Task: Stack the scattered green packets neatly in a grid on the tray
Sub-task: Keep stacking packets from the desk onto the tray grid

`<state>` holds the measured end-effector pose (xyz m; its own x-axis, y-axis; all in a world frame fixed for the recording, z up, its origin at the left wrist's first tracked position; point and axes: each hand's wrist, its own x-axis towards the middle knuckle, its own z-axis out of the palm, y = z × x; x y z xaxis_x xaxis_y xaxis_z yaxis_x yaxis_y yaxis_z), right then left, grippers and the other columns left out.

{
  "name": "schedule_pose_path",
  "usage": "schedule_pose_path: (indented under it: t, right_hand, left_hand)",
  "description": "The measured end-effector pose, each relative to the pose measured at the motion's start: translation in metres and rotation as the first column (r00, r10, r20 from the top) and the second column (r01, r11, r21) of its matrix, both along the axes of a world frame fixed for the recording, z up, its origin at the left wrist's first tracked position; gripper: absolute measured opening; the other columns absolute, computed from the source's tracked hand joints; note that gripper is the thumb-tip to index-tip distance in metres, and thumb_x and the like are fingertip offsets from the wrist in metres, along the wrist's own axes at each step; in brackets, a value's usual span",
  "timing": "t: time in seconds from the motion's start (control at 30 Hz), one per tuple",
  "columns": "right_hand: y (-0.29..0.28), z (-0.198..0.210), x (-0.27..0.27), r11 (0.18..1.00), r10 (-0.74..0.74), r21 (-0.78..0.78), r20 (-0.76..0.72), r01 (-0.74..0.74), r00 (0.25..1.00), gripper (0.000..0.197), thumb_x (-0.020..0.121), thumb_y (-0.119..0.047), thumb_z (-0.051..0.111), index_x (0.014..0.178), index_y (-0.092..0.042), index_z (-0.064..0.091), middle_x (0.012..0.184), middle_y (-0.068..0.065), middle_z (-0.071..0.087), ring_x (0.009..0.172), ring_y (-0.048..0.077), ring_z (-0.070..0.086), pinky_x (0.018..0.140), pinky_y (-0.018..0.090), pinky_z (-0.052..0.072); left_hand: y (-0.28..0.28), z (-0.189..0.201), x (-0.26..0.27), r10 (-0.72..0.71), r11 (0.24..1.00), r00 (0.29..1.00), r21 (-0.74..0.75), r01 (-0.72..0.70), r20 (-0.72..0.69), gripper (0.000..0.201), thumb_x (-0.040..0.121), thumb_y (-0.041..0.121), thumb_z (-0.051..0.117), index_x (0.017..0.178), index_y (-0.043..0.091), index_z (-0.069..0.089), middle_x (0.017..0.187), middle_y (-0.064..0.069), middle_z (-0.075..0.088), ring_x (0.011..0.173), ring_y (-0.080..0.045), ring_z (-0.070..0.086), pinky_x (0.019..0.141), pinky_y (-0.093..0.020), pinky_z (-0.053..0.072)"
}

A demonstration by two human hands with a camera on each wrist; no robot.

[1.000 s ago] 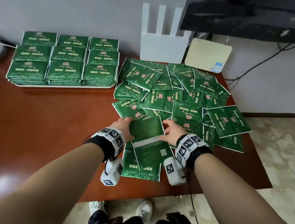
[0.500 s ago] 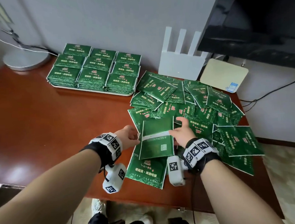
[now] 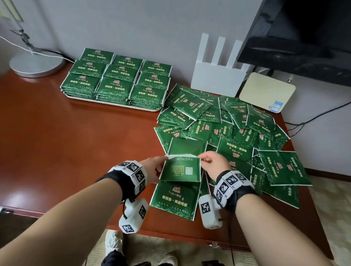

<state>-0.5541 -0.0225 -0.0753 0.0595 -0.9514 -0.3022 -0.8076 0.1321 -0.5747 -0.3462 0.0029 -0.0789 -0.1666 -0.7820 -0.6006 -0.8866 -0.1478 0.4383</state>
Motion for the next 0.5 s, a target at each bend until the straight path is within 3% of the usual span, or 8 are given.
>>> schedule_pose_path:
  t: [0.17,0.27,0.33,0.37,0.43,0.5]
  right_hand:
    - [-0.005,0.005,0.005,0.990,-0.024,-0.136,0.034,0.028,0.999,0.017,0.088,-0.018,0.058,0.100,-0.010,0.067,0.103,0.001,0.053,0.097,0.016,0.051,0.086,0.017,0.033]
    - [-0.008,0.012,0.009,0.993,-0.114,0.016,0.238,0.113,0.964,0.017,0.091,-0.023,0.056,0.101,-0.010,0.060,0.095,-0.002,0.057,0.088,0.015,0.054,0.076,0.024,0.042]
    - [-0.008,0.016,0.012,0.966,-0.246,0.189,0.454,0.177,0.857,0.012,0.091,-0.018,0.054,0.097,-0.007,0.056,0.092,0.002,0.060,0.084,0.017,0.058,0.067,0.025,0.046]
    - [-0.008,0.019,0.014,0.943,-0.311,0.279,0.537,0.183,0.784,0.007,0.091,-0.014,0.054,0.091,-0.007,0.055,0.091,0.005,0.060,0.079,0.016,0.060,0.062,0.024,0.046]
    - [-0.009,0.022,0.017,0.898,-0.408,0.402,0.602,0.180,0.686,0.009,0.092,-0.011,0.052,0.083,-0.010,0.052,0.085,0.008,0.061,0.070,0.015,0.060,0.053,0.021,0.043]
    - [-0.010,0.024,0.019,0.865,-0.461,0.465,0.585,0.189,0.667,0.008,0.093,-0.014,0.051,0.086,-0.011,0.051,0.083,0.008,0.061,0.066,0.014,0.059,0.048,0.020,0.042]
  left_hand:
    - [-0.001,0.008,0.009,0.176,0.984,0.975,-0.011,-0.179,-0.135,0.088,0.078,0.012,0.069,0.145,0.036,0.016,0.133,-0.001,0.046,0.115,-0.018,0.051,0.097,-0.035,0.048]
    - [-0.004,0.014,0.018,0.237,0.968,0.962,-0.051,-0.246,-0.133,0.081,0.078,0.020,0.070,0.142,0.037,0.025,0.137,-0.003,0.032,0.113,-0.020,0.049,0.094,-0.036,0.049]
    - [-0.006,0.019,0.022,0.267,0.956,0.956,-0.090,-0.278,-0.122,0.065,0.082,0.031,0.066,0.139,0.028,0.034,0.140,-0.001,0.029,0.116,-0.021,0.048,0.096,-0.036,0.048]
    - [-0.007,0.022,0.023,0.293,0.947,0.943,-0.091,-0.309,-0.160,0.057,0.085,0.034,0.062,0.136,0.025,0.039,0.136,-0.001,0.035,0.112,-0.020,0.051,0.092,-0.034,0.049]
    - [-0.011,0.028,0.022,0.348,0.931,0.887,0.000,-0.365,-0.303,0.042,0.090,0.032,0.054,0.129,0.018,0.046,0.113,0.001,0.055,0.090,-0.012,0.060,0.074,-0.024,0.053]
    - [-0.016,0.030,0.020,0.386,0.920,0.845,0.086,-0.382,-0.371,0.035,0.093,0.027,0.049,0.124,0.011,0.050,0.101,-0.001,0.063,0.078,-0.010,0.061,0.067,-0.019,0.054]
